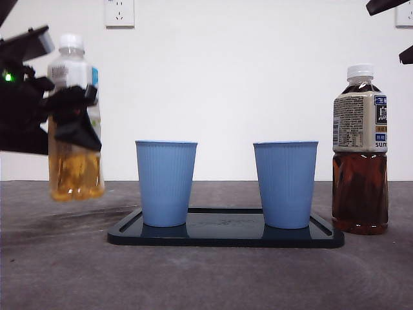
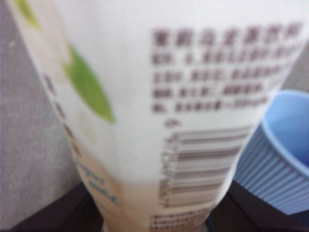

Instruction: Pour the drink into the cup

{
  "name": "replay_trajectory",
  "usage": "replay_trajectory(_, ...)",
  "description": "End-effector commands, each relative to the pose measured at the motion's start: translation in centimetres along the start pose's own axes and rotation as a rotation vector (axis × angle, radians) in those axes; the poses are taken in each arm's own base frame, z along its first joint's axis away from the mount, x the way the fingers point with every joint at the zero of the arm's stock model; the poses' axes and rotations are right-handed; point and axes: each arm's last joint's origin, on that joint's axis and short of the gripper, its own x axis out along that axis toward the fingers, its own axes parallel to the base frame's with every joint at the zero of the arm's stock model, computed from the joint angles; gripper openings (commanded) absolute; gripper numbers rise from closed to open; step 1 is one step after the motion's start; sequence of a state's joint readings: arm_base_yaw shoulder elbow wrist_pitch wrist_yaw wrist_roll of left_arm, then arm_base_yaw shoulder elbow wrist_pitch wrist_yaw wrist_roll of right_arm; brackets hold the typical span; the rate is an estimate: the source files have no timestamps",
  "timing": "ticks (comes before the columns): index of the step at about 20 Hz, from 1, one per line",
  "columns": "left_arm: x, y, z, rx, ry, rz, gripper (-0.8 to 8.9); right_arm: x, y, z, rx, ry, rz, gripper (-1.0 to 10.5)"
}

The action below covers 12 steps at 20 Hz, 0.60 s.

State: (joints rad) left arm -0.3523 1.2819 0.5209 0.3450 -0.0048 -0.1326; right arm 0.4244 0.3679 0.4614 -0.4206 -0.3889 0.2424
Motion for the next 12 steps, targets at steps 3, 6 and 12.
replay_trajectory(3,1.0,0.0,0.0,0.021,-0.056,-0.005,2.12,-0.2,0.2,0.4,-0.017,-0.018,0.005,3.8)
replay_trajectory(6,2.1,0.1,-0.6,0.023,-0.049,-0.004,2.12,-0.2,0.2,0.4,-0.016,-0.018,0.004,3.8)
replay_trajectory(12,2.7,0.1,-1.0,0.039,-0.057,-0.005,2.13,-0.2,0.2,0.4,-0.016,-0.021,-0.01,3.8)
